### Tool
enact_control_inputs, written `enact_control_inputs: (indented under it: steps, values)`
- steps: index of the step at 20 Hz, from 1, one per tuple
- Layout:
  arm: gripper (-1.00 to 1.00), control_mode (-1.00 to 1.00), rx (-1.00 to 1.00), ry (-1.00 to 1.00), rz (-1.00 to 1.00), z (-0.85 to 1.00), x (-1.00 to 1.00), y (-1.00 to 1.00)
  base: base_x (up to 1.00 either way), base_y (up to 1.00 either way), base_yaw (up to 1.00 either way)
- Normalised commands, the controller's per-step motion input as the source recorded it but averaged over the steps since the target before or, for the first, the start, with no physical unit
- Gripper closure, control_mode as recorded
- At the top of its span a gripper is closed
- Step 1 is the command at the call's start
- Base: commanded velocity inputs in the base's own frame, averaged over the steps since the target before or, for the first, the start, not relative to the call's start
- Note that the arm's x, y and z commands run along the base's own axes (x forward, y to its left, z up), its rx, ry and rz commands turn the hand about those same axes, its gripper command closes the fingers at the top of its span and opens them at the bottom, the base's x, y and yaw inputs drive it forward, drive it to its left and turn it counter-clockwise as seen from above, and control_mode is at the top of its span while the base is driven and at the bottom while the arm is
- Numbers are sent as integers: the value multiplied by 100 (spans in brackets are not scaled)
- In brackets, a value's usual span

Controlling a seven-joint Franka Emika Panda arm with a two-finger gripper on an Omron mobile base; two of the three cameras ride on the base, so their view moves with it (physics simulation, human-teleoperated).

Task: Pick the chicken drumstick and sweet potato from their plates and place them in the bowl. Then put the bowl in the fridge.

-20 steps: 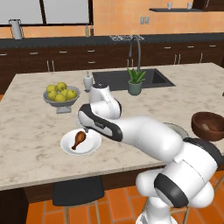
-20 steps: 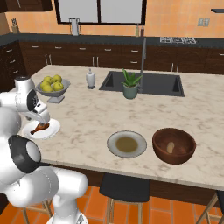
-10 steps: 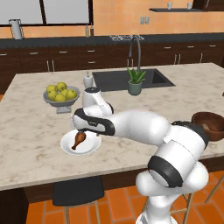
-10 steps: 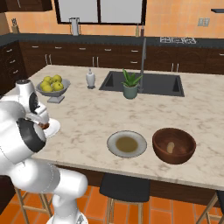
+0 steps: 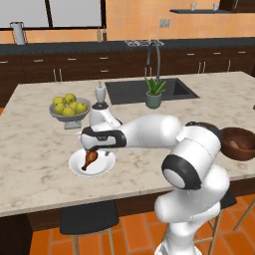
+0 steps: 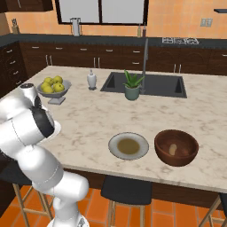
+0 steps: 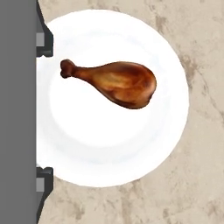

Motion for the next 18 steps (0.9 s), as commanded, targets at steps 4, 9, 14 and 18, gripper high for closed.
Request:
enact_control_inputs:
  steps: [4, 9, 14, 18]
  values:
    - [-100, -100, 0, 0, 0, -28, 31, 13, 0, 0, 0]
    - [-100, -100, 0, 0, 0, -21, 21, 8, 0, 0, 0]
    - [-100, -100, 0, 1, 0, -23, 18, 11, 0, 0, 0]
    - [-100, -100, 0, 0, 0, -21, 26, 3, 0, 0, 0]
